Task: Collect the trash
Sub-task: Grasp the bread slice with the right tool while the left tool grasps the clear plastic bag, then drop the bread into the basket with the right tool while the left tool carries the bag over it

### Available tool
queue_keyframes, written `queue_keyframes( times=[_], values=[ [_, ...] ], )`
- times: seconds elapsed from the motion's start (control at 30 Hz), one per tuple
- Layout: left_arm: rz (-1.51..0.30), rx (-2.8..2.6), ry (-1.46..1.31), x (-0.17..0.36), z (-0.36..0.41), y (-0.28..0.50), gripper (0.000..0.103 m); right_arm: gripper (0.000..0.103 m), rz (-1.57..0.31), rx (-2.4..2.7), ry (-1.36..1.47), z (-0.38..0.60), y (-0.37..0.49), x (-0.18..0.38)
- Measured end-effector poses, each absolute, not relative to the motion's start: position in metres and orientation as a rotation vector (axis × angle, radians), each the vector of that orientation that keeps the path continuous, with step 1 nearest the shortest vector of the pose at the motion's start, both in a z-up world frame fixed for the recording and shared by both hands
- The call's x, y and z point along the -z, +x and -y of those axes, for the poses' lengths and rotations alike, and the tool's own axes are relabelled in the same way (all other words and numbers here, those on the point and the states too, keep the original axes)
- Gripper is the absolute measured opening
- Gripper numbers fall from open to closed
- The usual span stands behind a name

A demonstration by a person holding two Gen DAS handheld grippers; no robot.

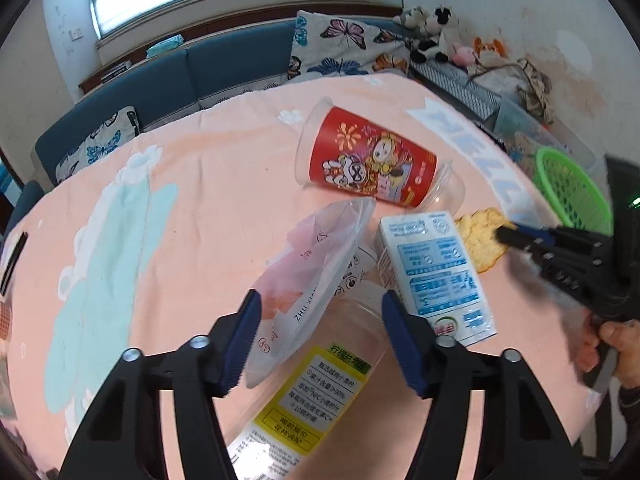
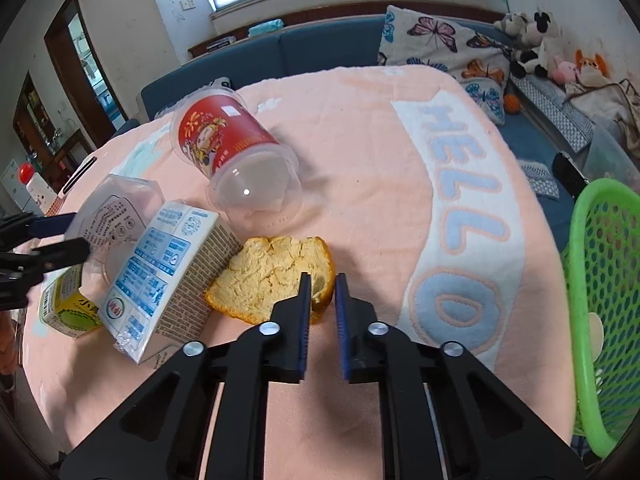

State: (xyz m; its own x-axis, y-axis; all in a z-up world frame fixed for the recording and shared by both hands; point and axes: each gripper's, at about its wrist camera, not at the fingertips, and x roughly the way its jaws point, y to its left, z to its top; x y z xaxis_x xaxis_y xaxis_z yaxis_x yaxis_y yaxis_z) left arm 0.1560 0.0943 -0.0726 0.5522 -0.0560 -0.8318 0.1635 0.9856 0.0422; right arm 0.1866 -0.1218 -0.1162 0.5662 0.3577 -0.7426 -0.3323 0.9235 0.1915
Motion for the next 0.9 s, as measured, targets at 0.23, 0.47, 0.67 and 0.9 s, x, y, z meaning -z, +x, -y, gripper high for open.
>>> queue_keyframes(
  times=[0.23,0.47,0.67,0.9],
  values=[
    [-0.99,0.117,0.133,0.079,-0.091,0.165,0.024,0.01,-0.86,-0.411,0.017,0.127,0.182,0.109],
    [-0.98,0.117,0.128,0.076,-0.092,0.163,0.006,0.018,-0.877,-0.421,0.049,0.13,0.185,0.117],
    [-0.966,0.115,0.123,0.069,-0.095,0.159,0.002,0.024,-0.901,-0.421,0.065,0.125,0.191,0.123],
    [-0.934,0.115,0.109,0.054,-0.102,0.154,0.001,0.009,-0.871,-0.399,0.054,0.124,0.187,0.119]
  ],
)
